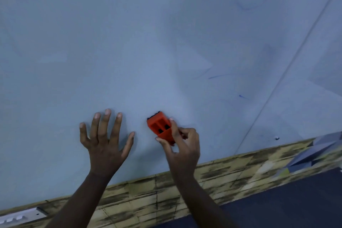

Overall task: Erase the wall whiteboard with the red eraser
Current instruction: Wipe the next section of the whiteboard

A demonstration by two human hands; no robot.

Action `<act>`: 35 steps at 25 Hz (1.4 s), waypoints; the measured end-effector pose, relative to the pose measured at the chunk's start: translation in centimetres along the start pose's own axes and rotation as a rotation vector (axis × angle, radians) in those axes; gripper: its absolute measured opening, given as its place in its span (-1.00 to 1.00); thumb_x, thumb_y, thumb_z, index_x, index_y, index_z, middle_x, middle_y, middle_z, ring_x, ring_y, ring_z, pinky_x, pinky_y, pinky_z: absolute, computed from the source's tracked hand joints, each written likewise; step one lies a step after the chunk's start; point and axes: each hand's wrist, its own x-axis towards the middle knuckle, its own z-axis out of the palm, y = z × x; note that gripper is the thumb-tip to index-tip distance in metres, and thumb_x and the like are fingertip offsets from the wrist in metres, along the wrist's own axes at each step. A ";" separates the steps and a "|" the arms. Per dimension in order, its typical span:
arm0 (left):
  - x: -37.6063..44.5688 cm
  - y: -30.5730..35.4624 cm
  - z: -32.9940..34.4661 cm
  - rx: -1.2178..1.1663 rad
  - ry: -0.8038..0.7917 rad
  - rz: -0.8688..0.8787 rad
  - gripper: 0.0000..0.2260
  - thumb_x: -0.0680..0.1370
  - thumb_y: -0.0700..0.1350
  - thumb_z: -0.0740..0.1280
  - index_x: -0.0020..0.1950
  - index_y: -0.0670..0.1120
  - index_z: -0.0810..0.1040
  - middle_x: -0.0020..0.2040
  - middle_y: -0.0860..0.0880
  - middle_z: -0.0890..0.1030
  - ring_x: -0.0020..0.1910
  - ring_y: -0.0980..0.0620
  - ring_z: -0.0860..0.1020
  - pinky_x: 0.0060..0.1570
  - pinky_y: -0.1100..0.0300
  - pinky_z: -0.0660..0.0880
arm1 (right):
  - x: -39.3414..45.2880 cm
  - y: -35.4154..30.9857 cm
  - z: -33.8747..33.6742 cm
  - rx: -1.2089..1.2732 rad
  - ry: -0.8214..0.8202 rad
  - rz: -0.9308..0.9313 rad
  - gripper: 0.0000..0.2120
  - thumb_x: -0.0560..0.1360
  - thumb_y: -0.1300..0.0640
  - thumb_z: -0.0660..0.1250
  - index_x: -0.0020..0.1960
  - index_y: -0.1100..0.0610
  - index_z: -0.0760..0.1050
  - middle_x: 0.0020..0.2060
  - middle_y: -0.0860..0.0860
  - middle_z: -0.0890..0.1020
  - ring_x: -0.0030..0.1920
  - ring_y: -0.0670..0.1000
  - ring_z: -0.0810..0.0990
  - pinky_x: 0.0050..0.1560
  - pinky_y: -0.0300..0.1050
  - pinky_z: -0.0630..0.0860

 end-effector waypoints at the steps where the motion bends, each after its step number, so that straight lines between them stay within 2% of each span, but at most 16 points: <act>1: 0.3 0.6 -0.6 -0.014 0.011 -0.042 -0.39 0.62 0.11 0.44 0.60 -0.13 0.41 0.58 -0.19 0.30 0.59 -0.20 0.25 0.53 -0.28 0.15 | 0.6 1.5 -0.7 0.022 0.024 0.043 -0.35 0.46 -0.24 0.49 0.49 -0.11 0.46 0.02 -0.02 0.49 -0.03 0.02 0.50 -0.11 -0.05 0.56; 3: 1.2 1.6 -1.5 -0.016 0.022 -0.081 -0.47 0.60 0.06 0.48 0.52 -0.12 0.52 0.49 -0.18 0.38 0.44 -0.21 0.38 0.38 -0.27 0.28 | 1.3 4.2 -2.2 0.123 0.071 0.224 -0.31 0.46 -0.26 0.47 0.54 -0.23 0.34 0.03 -0.11 0.42 0.00 -0.01 0.51 -0.06 -0.10 0.55; 5: 2.1 2.3 -1.7 -0.023 0.016 -0.069 -0.51 0.61 0.01 0.49 0.50 -0.11 0.54 0.48 -0.18 0.39 0.41 -0.21 0.40 0.33 -0.26 0.30 | 1.2 6.7 -3.5 0.301 0.115 0.460 -0.30 0.48 -0.22 0.48 0.54 -0.35 0.26 0.01 -0.11 0.40 0.00 -0.08 0.53 -0.02 -0.16 0.58; 8: 2.7 3.4 -1.2 -0.041 0.000 -0.032 -0.55 0.61 -0.03 0.49 0.49 -0.08 0.55 0.50 -0.18 0.38 0.47 -0.22 0.39 0.33 -0.25 0.29 | 0.1 9.8 -4.0 0.383 0.170 0.715 -0.34 0.54 -0.06 0.47 0.56 -0.22 0.26 0.05 0.03 0.46 0.03 -0.22 0.55 -0.01 -0.28 0.57; 11: 2.8 5.1 -0.4 -0.067 -0.020 0.032 -0.52 0.62 -0.01 0.48 0.52 -0.05 0.51 0.53 -0.16 0.36 0.54 -0.25 0.32 0.38 -0.23 0.25 | -1.2 12.3 -3.2 0.354 0.180 0.903 -0.39 0.60 -0.08 0.41 0.59 -0.03 0.32 0.10 0.08 0.56 0.02 -0.13 0.60 0.00 -0.19 0.54; 14: 2.2 6.6 0.7 -0.086 -0.046 0.030 -0.46 0.65 0.04 0.41 0.60 -0.06 0.41 0.63 -0.18 0.25 0.66 -0.27 0.13 0.51 -0.26 0.09 | -3.2 15.0 -2.1 0.626 0.243 1.174 -0.44 0.61 -0.06 0.39 0.56 0.03 0.38 0.23 0.12 0.62 0.15 0.07 0.65 0.08 0.08 0.65; 16: 1.7 7.2 1.7 -0.082 -0.060 0.015 -0.37 0.66 0.09 0.34 0.69 -0.07 0.26 0.72 -0.17 0.08 0.71 -0.26 -0.03 0.59 -0.28 -0.08 | -4.7 16.9 -1.3 0.768 0.220 1.406 -0.46 0.61 -0.08 0.38 0.51 0.11 0.42 0.29 0.19 0.60 0.21 0.22 0.63 0.10 0.14 0.64; 18: 1.2 7.5 2.6 -0.074 -0.067 0.016 -0.29 0.67 0.14 0.28 0.74 -0.07 0.11 0.75 -0.13 -0.05 0.72 -0.24 -0.13 0.61 -0.28 -0.20 | -6.1 18.1 -0.9 0.870 0.147 1.610 -0.45 0.61 -0.09 0.37 0.49 0.18 0.41 0.28 0.27 0.59 0.15 0.28 0.64 0.10 0.19 0.62; 21: 0.9 7.6 3.6 -0.039 -0.050 0.023 -0.27 0.67 0.18 0.23 0.75 -0.07 0.06 0.75 -0.12 -0.09 0.72 -0.23 -0.15 0.61 -0.29 -0.24 | -6.9 19.1 -1.1 0.979 0.088 1.746 -0.38 0.60 -0.12 0.38 0.50 0.22 0.36 0.28 0.32 0.58 0.08 0.27 0.64 0.00 0.17 0.63; 23: 0.7 7.6 3.8 -0.041 -0.041 0.028 -0.27 0.67 0.18 0.23 0.74 -0.08 0.06 0.75 -0.13 -0.08 0.72 -0.23 -0.15 0.62 -0.30 -0.24 | -6.0 19.1 -1.7 0.989 0.091 1.740 -0.39 0.59 -0.13 0.39 0.50 0.19 0.38 0.26 0.29 0.60 0.11 0.27 0.65 -0.01 0.15 0.63; 25: 0.6 7.5 4.0 -0.035 -0.035 0.047 -0.27 0.67 0.18 0.23 0.74 -0.09 0.07 0.75 -0.14 -0.07 0.72 -0.24 -0.14 0.62 -0.30 -0.24 | -3.5 18.8 -2.3 0.926 0.228 1.629 -0.42 0.58 -0.15 0.41 0.49 0.12 0.44 0.26 0.24 0.62 0.15 0.27 0.65 -0.04 0.12 0.66; 28: 0.6 7.6 4.1 -0.028 -0.029 0.055 -0.28 0.68 0.18 0.21 0.74 -0.09 0.07 0.75 -0.14 -0.06 0.72 -0.24 -0.12 0.62 -0.30 -0.24 | 2.8 15.9 -4.2 0.723 0.474 1.274 -0.35 0.53 -0.18 0.46 0.55 -0.01 0.41 0.26 0.05 0.62 0.15 0.08 0.65 0.14 0.13 0.66; 30: 0.4 7.8 4.3 -0.024 -0.028 0.050 -0.28 0.67 0.18 0.21 0.74 -0.08 0.08 0.75 -0.14 -0.05 0.72 -0.23 -0.12 0.63 -0.29 -0.23 | 6.6 12.7 -5.2 0.610 0.544 1.017 -0.37 0.54 -0.11 0.49 0.54 0.05 0.43 0.08 0.02 0.66 -0.02 -0.10 0.62 0.09 0.09 0.66; 32: 0.4 7.8 4.4 -0.021 -0.029 0.045 -0.28 0.67 0.18 0.21 0.74 -0.08 0.08 0.75 -0.14 -0.05 0.72 -0.23 -0.11 0.63 -0.29 -0.23 | 8.0 8.5 -5.0 0.462 0.480 0.705 -0.44 0.53 -0.08 0.50 0.45 0.11 0.53 -0.10 0.03 0.56 -0.18 -0.09 0.58 -0.15 0.09 0.61; 35: 0.5 7.9 4.1 -0.032 -0.058 0.032 -0.28 0.67 0.17 0.21 0.75 -0.07 0.05 0.75 -0.13 -0.07 0.72 -0.22 -0.13 0.63 -0.28 -0.24 | 5.6 3.4 -3.1 0.208 0.172 0.222 -0.41 0.54 -0.19 0.46 0.45 0.10 0.52 -0.10 0.03 0.48 -0.14 0.07 0.53 -0.17 0.02 0.56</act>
